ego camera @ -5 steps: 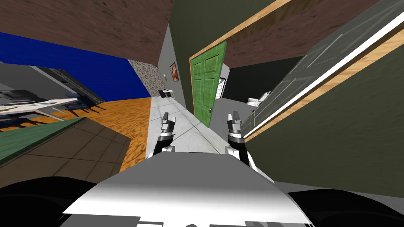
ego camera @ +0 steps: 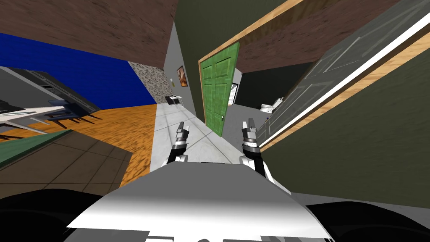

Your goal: Push the door open

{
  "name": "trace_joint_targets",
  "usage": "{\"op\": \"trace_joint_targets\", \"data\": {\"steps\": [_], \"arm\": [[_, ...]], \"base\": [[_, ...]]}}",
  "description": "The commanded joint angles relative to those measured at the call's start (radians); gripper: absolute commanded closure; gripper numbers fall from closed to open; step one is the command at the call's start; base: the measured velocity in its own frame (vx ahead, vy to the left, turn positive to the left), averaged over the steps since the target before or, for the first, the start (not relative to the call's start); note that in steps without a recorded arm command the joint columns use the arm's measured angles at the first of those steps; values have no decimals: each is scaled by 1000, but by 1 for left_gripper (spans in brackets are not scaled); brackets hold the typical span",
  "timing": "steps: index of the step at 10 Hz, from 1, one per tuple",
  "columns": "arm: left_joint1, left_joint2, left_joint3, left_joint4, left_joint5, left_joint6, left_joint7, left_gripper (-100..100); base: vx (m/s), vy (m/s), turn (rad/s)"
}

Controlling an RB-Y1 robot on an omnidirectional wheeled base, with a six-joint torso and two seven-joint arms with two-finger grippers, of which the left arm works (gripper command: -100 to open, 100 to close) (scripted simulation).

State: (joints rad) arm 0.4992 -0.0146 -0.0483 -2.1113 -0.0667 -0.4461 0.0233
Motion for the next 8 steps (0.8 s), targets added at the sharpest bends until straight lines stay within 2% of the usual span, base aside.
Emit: {"op": "trace_joint_targets", "data": {"steps": [1, 2, 8], "arm": [[-13, 7, -6, 30, 0, -8, -1, -100], [-30, 16, -10, 67, 3, -17, -1, -100], [-97, 44, -25, 212, 11, -51, 1, -100]], "base": [[100, 4, -56], [109, 16, -90], [92, 8, -78]]}}
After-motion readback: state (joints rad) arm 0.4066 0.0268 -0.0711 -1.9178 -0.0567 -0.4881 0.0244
